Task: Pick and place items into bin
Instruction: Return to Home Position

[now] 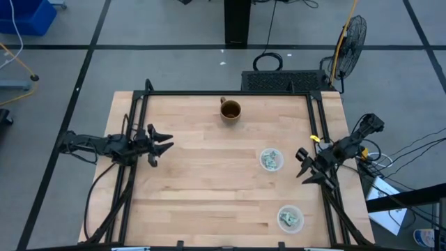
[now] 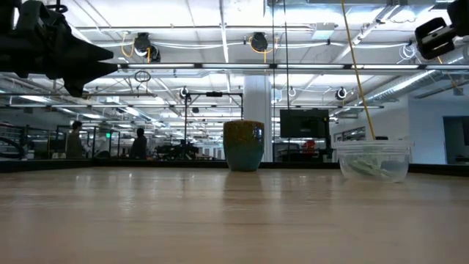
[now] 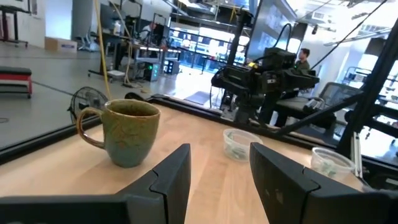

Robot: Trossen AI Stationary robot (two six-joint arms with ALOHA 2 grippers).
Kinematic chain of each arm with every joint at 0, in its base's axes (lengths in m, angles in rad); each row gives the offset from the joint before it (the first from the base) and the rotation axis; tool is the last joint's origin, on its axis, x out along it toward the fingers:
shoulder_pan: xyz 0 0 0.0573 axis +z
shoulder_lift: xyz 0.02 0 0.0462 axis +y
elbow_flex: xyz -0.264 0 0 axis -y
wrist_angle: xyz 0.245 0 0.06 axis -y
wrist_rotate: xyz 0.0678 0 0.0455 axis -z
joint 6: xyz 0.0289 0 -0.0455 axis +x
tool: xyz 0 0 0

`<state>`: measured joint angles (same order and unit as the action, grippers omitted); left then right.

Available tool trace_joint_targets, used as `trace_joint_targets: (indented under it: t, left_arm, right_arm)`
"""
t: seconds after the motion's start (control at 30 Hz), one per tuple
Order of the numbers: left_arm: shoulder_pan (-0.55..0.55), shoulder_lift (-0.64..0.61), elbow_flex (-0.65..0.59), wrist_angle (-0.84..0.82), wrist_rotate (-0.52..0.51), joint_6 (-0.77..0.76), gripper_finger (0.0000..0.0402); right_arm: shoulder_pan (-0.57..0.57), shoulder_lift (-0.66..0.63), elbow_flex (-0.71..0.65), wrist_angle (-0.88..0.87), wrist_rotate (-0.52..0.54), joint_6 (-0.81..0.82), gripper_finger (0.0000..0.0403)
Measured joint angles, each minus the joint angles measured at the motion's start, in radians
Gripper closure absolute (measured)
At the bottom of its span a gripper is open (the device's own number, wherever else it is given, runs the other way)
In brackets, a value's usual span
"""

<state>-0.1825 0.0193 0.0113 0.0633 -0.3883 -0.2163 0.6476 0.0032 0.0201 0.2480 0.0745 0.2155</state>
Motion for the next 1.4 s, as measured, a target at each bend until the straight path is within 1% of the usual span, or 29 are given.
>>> trace_joint_targets:
  t: [0.2,0.3,1.4]
  left_arm:
    - [-0.002,0.0,0.0,-0.003,0.026,0.002,0.0231]
    - [-0.002,0.0,0.0,-0.004,0.022,0.015,0.0231]
    - [-0.002,0.0,0.0,-0.006,0.021,0.019,0.0231]
  right_arm:
    - [0.0,0.001,-0.002,-0.02,0.003,-0.041,0.0285]
    - [0.0,0.001,-0.002,-0.02,0.003,-0.018,0.0284]
    - [0.0,0.001,-0.005,-0.021,0.003,-0.019,0.0282]
